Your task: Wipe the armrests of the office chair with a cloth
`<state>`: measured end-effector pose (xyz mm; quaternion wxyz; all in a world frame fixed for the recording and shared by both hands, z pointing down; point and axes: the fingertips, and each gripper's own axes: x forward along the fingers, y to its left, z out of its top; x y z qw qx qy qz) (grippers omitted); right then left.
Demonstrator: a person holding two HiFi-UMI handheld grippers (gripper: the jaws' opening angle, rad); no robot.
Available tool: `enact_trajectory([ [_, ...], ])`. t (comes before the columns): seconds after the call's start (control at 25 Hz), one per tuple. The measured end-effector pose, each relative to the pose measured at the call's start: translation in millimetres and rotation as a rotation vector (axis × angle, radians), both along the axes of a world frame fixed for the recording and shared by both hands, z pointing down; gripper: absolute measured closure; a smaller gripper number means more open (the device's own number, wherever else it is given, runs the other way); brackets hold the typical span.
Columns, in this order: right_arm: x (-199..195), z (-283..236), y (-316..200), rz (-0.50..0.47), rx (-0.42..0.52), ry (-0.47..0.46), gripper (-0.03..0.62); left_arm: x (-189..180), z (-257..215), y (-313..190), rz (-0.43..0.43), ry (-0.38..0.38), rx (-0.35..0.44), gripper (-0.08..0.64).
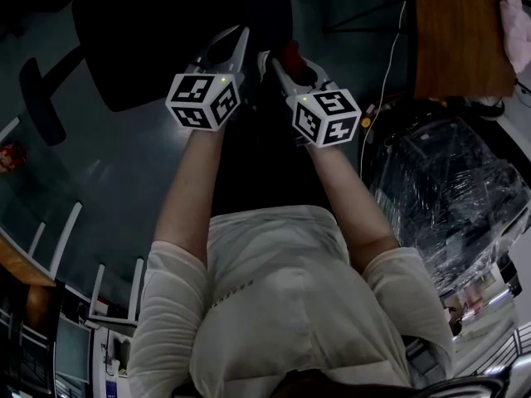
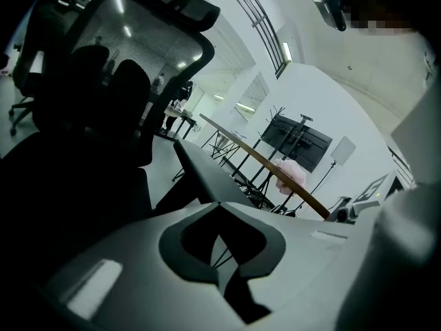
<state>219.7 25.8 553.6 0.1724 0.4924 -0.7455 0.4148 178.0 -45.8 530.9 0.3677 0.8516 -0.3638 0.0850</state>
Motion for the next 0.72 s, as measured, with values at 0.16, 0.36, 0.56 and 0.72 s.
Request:
enact_trajectory([
  [0.16, -23.2, 2.0, 0.3, -0.001, -0.012, -0.001, 0.541, -0.4, 0.2, -1.2, 0.014, 0.020, 0.007, 0.555],
  [0.36, -41.3, 5.2, 4.0, -0.009, -0.064, -0.044, 0.541, -1.1, 12.6, 8.1, 0.069, -0.014, -0.046, 0.555],
  [0.56, -63.3, -6.9, 11.3, -0.116, -0.086, -0.081, 0.543, -8.7, 23.1, 18.5, 0.080, -0.021, -0.081, 0.546],
  [0.72, -62.3, -41.7, -10.4, -0.188, 0.021, 0.011, 0.543, -30.0, 13.6, 7.2, -0.013, 0.008, -0.081, 0.546],
])
